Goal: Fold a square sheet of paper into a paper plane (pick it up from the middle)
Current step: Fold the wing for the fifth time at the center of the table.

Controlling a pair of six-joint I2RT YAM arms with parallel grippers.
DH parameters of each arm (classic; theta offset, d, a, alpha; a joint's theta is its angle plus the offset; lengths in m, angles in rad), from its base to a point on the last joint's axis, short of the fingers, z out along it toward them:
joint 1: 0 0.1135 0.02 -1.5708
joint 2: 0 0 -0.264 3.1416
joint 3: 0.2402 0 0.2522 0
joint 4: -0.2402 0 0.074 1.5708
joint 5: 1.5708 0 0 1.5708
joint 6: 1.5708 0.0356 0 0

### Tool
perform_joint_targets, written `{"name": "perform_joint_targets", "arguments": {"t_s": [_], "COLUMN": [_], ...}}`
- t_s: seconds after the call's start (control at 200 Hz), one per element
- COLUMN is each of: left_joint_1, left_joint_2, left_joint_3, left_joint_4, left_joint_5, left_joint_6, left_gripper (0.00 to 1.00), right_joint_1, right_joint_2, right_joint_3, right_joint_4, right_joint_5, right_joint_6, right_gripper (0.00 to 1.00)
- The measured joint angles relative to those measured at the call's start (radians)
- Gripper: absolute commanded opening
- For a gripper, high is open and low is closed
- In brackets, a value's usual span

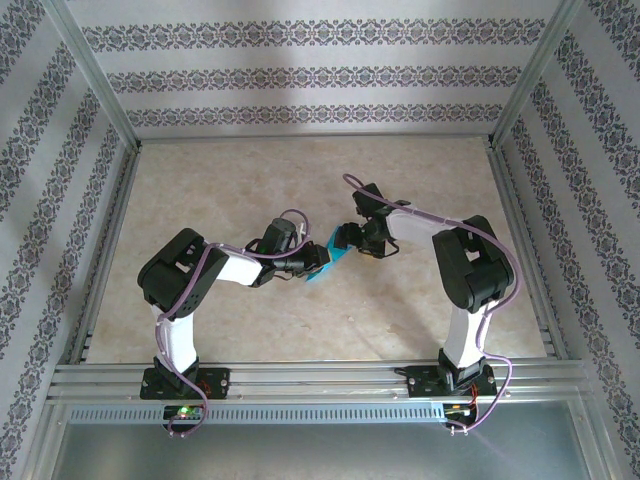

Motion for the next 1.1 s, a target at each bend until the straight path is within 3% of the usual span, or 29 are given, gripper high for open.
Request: {"name": "perform_joint_targets", "arguments": {"t_s": [0.26,0.635,1.099], "left_joint_1": [0.0,0.0,-0.097], "left_joint_2": [-0.041,-0.091,-0.124], "left_joint_3": [0.0,0.0,0.163], "left_joint_4": [-0.053,-0.135,-0.49], "left_joint_5": [-0.018,-0.05,-0.237], "left_joint_6": [0.045,0.135,0.526], "left_gripper": [0.3,0.32,0.38], "right_joint_1": [0.002,0.002,0.006], "right_joint_2": [0.016,0.028,0.034], "right_joint_3": [0.026,0.045,0.051], "right_joint_4": [-0.032,-0.054,-0.062], "right_joint_5": [0.019,0.021,0.027], "right_joint_6": [0.0,0.0,0.0], "right_gripper": [0.81,0.82,0.82]}}
